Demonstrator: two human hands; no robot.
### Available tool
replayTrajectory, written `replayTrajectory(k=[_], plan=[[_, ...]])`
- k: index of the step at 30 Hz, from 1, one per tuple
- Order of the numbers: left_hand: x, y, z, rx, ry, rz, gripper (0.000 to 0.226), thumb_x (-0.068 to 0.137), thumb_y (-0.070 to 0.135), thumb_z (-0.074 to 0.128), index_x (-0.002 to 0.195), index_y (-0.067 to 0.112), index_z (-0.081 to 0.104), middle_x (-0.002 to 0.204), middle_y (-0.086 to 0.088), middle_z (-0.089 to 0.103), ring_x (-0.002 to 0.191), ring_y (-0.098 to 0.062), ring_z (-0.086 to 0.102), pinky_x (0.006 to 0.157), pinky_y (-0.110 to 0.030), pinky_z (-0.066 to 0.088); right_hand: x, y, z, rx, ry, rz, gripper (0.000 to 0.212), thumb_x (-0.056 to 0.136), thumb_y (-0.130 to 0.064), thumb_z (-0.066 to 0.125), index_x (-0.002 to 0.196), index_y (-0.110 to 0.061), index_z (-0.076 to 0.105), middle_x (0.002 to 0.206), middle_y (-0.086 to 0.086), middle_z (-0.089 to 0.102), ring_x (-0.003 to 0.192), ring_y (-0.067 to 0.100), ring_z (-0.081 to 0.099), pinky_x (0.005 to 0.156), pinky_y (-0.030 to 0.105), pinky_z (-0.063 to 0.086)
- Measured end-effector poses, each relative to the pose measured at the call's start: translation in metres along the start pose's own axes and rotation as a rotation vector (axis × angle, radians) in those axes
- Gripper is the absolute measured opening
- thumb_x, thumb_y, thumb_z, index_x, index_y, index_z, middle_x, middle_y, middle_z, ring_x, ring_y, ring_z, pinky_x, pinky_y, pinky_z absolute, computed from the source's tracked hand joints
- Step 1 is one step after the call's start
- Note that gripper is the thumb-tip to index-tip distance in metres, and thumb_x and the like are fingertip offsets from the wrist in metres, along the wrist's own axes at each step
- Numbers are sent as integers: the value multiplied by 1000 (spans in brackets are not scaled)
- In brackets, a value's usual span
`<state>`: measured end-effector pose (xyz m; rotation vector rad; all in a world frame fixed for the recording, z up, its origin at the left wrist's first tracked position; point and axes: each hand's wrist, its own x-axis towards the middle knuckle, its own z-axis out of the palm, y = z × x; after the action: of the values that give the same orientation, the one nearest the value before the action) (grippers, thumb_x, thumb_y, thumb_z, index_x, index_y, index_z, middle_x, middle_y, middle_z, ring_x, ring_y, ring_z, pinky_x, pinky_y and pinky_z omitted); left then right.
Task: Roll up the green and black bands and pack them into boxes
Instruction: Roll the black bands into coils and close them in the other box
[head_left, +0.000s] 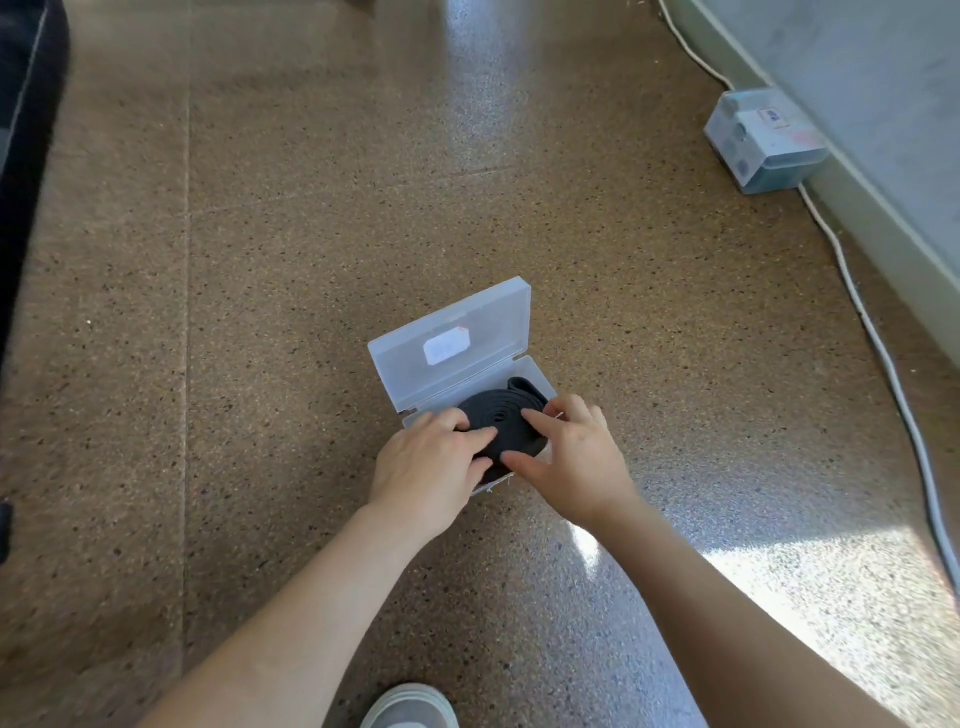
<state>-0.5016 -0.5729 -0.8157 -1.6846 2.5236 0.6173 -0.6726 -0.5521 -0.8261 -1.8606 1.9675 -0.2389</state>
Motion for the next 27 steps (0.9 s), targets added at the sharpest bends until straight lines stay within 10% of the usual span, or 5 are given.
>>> replayTrajectory(k=[4,10,13,17,27], plan=[[-2,0,-5,-116,1,-1,43,95,36,52,138,37,47,136,6,45,125,-18,40,97,-39,45,-7,18,6,95,181,-18,40,74,-32,82,112,-21,73,131,15,51,121,41,39,101,39,35],[-10,-2,-55,-123,607,-39,70,74,15,74,137,24,46,134,-9,44,118,-32,42,97,-48,44,-5,20,7,285,6,105,46,81,-34,76,125,-27,65,152,8,33,139,28,31,112,36,28],[4,-13,-75,-215,321,-261,90,79,30,74,150,29,19,149,-7,36,135,-32,35,108,-46,31,-7,19,5,310,-12,132,47,80,-34,76,126,-29,64,151,3,35,137,24,29,111,33,25],[4,-3,-69,-138,200,-174,48,83,34,68,127,31,51,116,1,58,109,-24,56,87,-36,46,-8,18,6,446,3,206,47,77,-32,80,121,-34,65,146,0,41,134,21,30,107,27,26],[3,19,5,167,-101,-147,77,75,54,72,128,15,31,153,-17,-1,141,-41,8,103,-46,40,-12,12,23,850,134,404,71,69,-13,86,118,-23,36,119,-7,52,98,16,61,89,43,51]])
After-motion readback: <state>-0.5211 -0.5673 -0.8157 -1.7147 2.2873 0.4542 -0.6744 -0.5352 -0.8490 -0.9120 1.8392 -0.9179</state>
